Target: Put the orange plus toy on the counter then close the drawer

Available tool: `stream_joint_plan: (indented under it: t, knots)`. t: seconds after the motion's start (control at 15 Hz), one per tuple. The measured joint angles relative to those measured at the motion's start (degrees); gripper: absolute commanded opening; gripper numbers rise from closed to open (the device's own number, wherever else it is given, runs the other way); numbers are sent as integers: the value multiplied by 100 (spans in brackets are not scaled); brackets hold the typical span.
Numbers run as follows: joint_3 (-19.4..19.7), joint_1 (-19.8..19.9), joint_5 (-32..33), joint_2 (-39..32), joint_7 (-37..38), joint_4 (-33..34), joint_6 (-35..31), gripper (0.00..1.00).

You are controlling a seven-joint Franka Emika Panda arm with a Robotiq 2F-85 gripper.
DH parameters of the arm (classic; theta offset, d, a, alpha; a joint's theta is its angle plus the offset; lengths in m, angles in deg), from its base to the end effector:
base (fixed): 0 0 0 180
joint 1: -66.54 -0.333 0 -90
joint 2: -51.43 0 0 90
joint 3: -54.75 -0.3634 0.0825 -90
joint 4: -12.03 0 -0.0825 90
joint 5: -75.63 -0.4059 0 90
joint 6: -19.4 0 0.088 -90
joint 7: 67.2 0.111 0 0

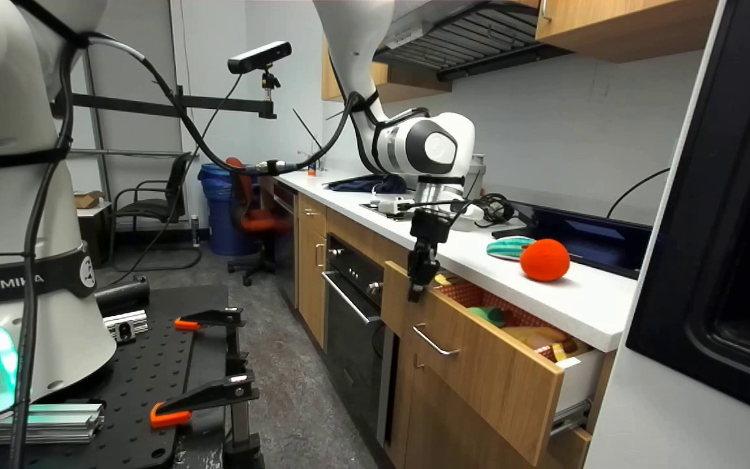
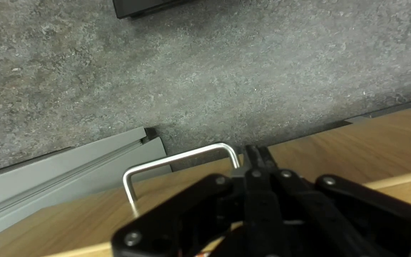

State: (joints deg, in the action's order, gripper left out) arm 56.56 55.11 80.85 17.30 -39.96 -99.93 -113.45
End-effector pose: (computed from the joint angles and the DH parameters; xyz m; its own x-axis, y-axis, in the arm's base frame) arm 0.6189 0.1034 0.1687 0.9542 -0.2430 -0.1745 -0.2146 -0.9624 0.1668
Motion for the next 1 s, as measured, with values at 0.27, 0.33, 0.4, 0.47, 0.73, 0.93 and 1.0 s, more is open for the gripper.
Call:
stream_joint_plan:
  t: [0.27, 0.33, 0.4, 0.47, 0.73, 0.93, 1.0]
  knots:
    - [176, -135, 99, 0, 306, 142, -125, 0]
    - [218, -164, 123, 0, 376, 164, -189, 0]
    - [256, -189, 143, -1, 443, 179, -263, 0]
    - [283, -201, 164, -6, 505, 197, -333, 0]
    - [349, -233, 179, -85, 753, 295, -578, 0]
    - [387, -268, 179, -169, 970, 416, -667, 0]
    - [397, -277, 179, -201, 1047, 462, -683, 0]
